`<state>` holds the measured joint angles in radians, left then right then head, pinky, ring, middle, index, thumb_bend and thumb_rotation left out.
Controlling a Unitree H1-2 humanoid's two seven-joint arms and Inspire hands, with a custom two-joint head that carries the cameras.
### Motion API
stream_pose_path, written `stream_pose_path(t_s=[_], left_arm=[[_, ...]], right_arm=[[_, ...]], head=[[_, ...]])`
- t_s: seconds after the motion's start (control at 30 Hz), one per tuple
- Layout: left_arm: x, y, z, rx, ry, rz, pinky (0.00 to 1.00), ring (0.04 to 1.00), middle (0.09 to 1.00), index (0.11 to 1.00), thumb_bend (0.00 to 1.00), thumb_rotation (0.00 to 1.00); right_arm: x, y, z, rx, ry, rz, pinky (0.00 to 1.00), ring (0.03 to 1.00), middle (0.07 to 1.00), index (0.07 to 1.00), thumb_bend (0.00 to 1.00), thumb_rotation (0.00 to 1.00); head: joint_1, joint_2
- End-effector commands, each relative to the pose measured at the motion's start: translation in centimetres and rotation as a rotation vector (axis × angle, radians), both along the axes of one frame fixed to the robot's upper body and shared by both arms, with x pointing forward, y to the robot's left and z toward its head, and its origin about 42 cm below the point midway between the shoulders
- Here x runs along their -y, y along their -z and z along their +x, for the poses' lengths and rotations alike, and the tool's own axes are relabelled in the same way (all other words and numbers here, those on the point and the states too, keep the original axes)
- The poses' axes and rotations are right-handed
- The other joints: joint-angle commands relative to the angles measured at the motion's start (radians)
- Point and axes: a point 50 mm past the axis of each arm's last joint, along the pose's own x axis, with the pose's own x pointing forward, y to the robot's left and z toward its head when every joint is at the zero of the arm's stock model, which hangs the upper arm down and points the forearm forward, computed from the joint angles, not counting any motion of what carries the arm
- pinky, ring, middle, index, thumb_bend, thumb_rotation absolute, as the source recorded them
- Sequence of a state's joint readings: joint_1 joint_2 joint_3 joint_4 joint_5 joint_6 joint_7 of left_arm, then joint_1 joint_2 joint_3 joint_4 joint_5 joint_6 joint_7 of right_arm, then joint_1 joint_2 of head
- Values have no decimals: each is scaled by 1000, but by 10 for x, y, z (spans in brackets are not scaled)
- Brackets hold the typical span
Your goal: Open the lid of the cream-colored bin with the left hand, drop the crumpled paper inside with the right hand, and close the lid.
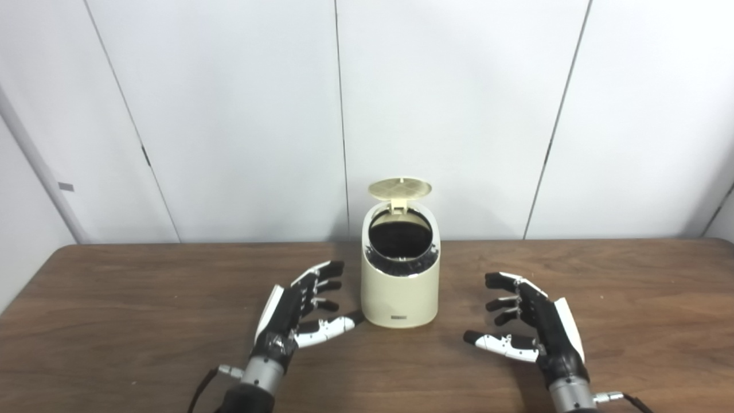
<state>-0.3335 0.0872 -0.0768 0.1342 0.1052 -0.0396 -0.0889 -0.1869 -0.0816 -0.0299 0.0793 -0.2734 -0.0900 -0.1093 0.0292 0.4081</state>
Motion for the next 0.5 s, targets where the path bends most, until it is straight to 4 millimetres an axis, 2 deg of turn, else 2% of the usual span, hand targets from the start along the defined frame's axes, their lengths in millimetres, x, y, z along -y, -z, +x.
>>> stream_pose_path(t_s=[0.0,0.07,0.17,0.47], left_arm=[[2,-41,13,151,29,6,657,827,859,861,839,174],[2,-52,19,186,32,35,680,830,863,862,837,144],[4,-68,27,232,45,62,660,821,862,855,852,130],[16,-108,46,316,101,106,667,844,868,860,885,138]], right_arm=[[-4,-17,6,111,0,9,456,581,728,700,779,44],[-4,-17,6,121,3,12,452,571,720,695,775,46],[-6,-16,6,120,1,24,446,570,720,694,772,41],[-7,-17,7,119,-7,23,439,560,710,691,786,10]], head=[[-5,-1],[-9,-1],[-12,-1],[-13,-3]])
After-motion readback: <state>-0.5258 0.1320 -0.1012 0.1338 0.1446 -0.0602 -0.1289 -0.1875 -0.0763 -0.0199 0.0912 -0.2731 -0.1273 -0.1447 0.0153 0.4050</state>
